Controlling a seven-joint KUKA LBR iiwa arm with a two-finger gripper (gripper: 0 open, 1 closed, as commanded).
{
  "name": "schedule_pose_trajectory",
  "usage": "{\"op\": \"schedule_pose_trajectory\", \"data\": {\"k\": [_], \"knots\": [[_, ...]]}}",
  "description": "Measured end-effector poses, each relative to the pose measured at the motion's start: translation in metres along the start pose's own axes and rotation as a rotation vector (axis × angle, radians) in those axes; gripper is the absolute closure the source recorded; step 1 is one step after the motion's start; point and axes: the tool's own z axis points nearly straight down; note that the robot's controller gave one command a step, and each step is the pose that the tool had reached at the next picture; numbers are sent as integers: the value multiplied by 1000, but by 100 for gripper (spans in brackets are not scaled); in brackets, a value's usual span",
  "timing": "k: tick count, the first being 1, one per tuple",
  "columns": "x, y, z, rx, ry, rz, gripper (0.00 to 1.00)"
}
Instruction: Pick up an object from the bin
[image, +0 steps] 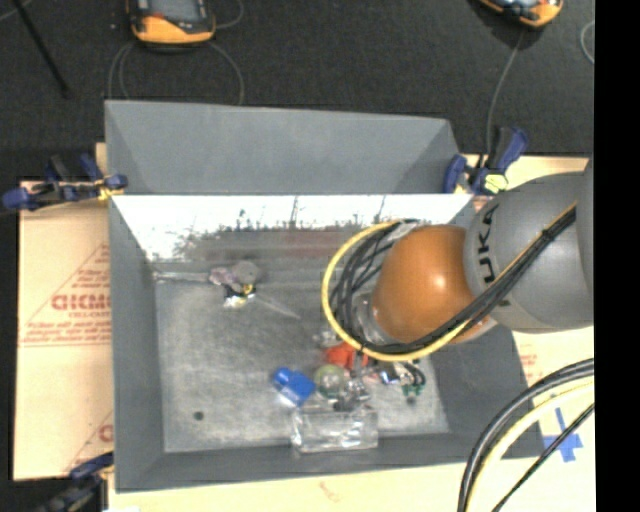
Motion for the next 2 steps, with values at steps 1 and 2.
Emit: {"op": "schedule_pose_trajectory", "data": {"k": [1,2], "knots": [[-45,64,3,2,64,180,0],[-43,63,4,3,69,182,100]]}}
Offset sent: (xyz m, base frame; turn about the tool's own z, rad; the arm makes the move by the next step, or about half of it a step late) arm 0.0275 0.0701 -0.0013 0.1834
